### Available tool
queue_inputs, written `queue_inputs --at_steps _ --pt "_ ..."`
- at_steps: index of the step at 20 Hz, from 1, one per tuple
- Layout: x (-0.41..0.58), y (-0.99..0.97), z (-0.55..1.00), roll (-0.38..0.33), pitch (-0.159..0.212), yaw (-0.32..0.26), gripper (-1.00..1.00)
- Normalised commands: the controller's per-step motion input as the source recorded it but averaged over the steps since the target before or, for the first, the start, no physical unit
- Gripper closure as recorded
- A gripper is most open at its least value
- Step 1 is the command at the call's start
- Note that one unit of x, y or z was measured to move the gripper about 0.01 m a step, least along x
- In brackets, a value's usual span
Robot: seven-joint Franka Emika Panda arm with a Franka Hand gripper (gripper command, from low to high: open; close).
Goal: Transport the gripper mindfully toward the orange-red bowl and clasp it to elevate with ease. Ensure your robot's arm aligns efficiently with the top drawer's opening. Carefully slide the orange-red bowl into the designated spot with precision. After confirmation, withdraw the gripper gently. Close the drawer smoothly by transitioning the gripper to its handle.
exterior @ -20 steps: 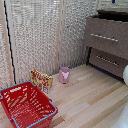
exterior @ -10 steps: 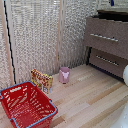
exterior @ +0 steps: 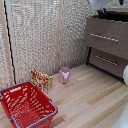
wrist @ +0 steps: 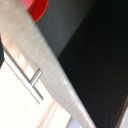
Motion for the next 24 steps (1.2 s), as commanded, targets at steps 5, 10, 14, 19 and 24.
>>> queue_inputs --at_steps 5,10,14,19,24 --pt "0.0 0.3 -0.27 -0.365 0.161 0.088 -1.0" --pt "0.002 0.21 -0.32 -0.359 0.136 0.125 -1.0" --pt "0.121 0.12 -0.46 -0.323 0.092 0.185 -1.0" --pt "0.417 0.14 -0.63 -0.306 0.015 0.204 -1.0" --pt "0.306 0.02 -0.54 -0.284 0.013 0.255 -1.0"
